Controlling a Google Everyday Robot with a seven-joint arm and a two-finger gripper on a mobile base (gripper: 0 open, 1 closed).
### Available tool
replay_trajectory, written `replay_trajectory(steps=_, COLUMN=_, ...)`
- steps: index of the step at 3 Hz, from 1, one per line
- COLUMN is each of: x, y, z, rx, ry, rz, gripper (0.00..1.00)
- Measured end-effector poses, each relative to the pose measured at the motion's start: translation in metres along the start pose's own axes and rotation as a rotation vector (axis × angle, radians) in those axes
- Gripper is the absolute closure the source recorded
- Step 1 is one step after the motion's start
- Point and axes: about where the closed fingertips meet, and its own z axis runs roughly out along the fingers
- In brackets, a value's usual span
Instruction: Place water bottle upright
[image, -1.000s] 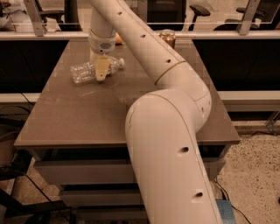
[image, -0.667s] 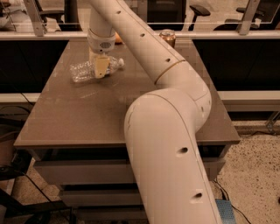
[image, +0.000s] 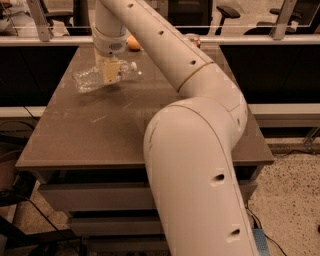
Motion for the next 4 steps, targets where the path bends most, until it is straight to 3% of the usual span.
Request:
replay_trajectory(steps=1, x=-0.013, y=0.005, z=-0.023, rx=0.041, ry=0.040, rz=-0.132, gripper=1.00)
replay_trajectory(steps=2, x=-0.017, y=0.006, z=-0.020, rx=0.042, ry=0.044, rz=-0.159, gripper=1.00)
replay_trajectory(steps=3, x=-0.026, y=0.005, z=-0.011, rx=0.014, ry=0.050, rz=-0.206, gripper=1.00)
replay_trajectory(steps=4, x=-0.045, y=0.011, z=-0.002, rx=-0.073, ry=0.139, rz=-0.376, gripper=1.00)
